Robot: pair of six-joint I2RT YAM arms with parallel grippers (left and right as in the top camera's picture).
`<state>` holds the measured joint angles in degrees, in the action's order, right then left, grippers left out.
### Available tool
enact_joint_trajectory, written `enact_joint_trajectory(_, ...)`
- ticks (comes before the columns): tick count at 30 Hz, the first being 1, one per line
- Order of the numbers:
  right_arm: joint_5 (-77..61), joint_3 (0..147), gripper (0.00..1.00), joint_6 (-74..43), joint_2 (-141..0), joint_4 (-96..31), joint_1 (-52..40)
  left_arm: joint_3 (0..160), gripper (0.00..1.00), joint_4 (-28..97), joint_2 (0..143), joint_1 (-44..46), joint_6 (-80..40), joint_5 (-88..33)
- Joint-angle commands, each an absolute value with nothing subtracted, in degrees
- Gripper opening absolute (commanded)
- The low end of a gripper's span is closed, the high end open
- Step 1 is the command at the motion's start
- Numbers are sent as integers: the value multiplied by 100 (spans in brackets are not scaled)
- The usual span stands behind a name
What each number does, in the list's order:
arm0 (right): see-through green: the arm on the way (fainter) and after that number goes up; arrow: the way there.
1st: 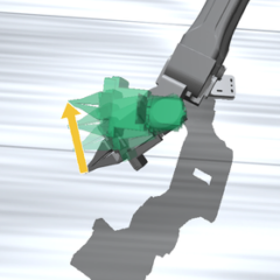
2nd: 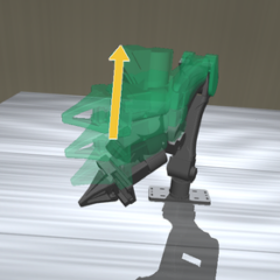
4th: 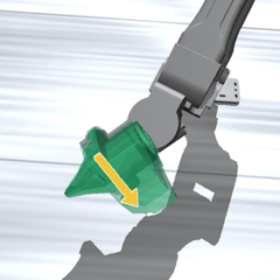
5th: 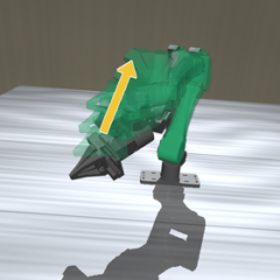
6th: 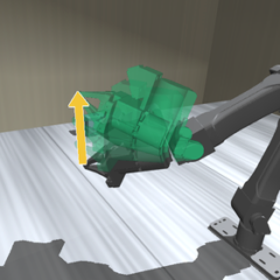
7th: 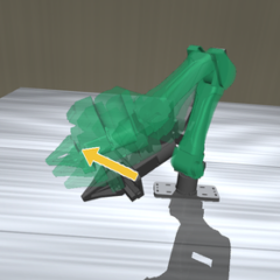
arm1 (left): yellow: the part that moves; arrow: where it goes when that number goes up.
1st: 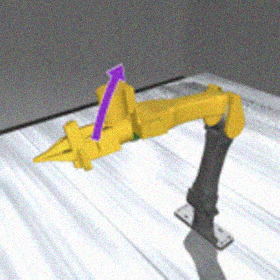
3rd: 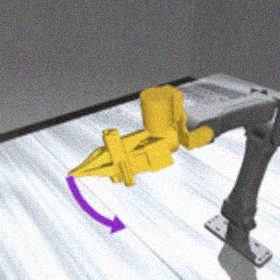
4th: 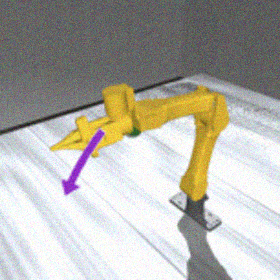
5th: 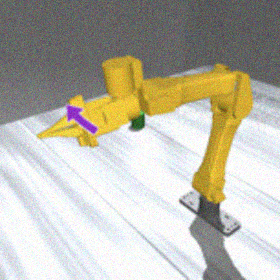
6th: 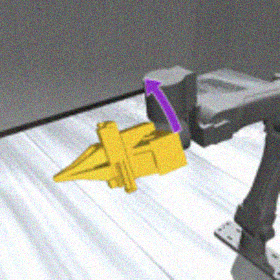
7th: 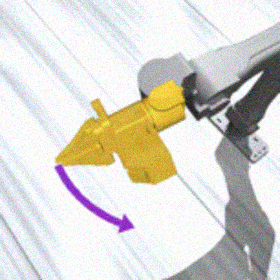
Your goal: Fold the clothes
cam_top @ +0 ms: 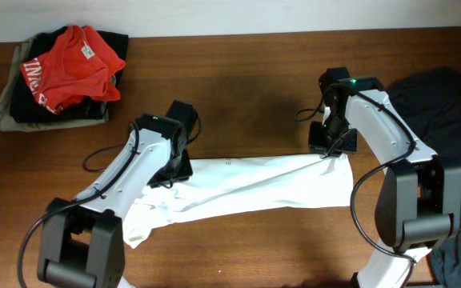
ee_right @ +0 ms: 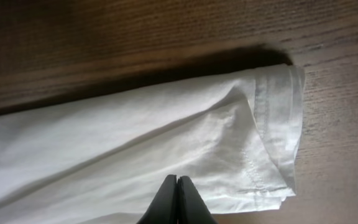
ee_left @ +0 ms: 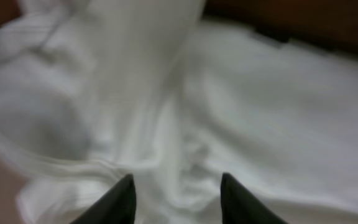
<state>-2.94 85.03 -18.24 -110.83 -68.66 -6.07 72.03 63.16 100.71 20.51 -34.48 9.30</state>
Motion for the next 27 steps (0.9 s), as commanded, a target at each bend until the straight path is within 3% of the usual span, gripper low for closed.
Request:
enact_joint_trajectory(1,-346,8335,4,-1798,-10934,-6792,-642,6978,49,5948,10189,2047,-3116,749)
enact_joint_trajectory(6,-318,7684,4,-1750,-10934,-6206,-637,6978,48,5911,10578,1861,-2995,821)
enact_joint_trajectory(11,-325,7196,4,-1737,-10934,-5819,-635,6973,40,5900,10818,1437,-2989,1028)
enact_joint_trajectory(21,-301,6875,4,-1741,-11019,-5328,-624,6936,38,5437,11172,1009,-2630,427)
enact_joint_trajectory(27,-237,6829,4,-2045,-11059,-5330,-425,6936,31,5402,11710,893,-2628,427)
